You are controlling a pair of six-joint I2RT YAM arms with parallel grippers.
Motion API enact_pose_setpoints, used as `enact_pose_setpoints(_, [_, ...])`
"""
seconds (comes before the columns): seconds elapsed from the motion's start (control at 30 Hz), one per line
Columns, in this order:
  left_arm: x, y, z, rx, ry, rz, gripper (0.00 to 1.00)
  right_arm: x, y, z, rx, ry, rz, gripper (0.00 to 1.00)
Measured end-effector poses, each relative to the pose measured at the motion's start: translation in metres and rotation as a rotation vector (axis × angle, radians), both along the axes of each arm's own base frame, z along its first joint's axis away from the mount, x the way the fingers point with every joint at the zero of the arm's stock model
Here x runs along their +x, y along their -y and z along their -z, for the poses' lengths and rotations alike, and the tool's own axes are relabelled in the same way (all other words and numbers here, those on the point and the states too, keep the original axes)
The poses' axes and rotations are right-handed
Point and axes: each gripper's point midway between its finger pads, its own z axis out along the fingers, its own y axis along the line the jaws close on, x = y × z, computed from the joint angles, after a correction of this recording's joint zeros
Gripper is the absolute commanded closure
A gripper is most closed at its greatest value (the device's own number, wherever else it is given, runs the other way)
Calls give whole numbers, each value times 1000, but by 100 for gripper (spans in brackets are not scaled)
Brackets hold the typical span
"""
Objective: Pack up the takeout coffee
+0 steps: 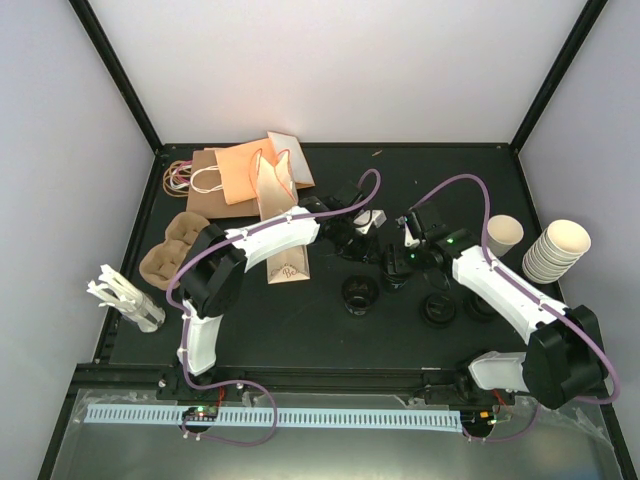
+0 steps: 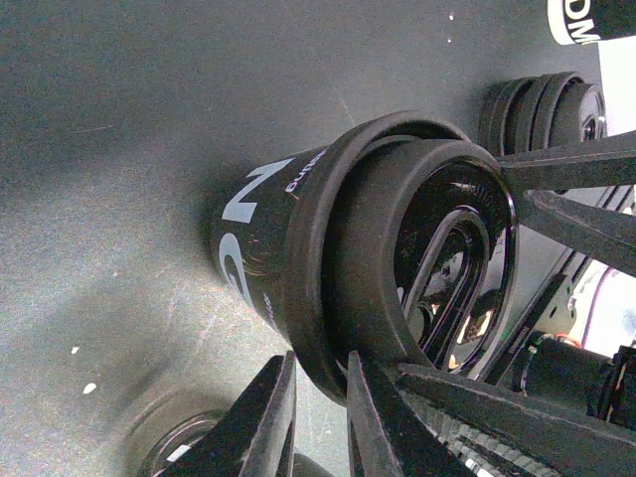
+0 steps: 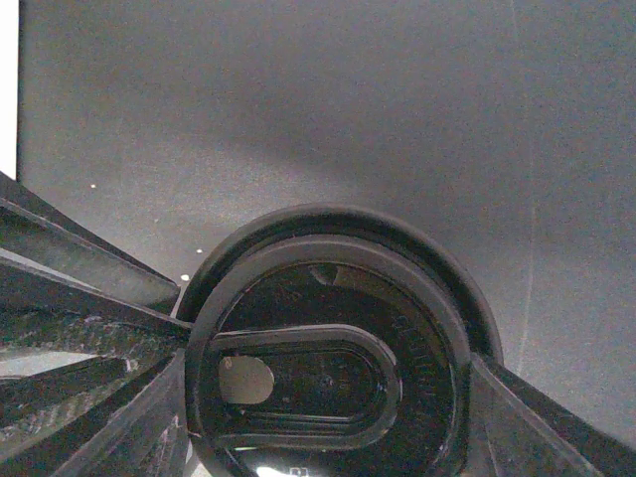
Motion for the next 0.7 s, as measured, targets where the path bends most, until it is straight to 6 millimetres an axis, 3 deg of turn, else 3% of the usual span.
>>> enact_pose_setpoints(0.7, [3,1,6,-12,-9,0,87,3,-1,3,-38,-8,-10,41])
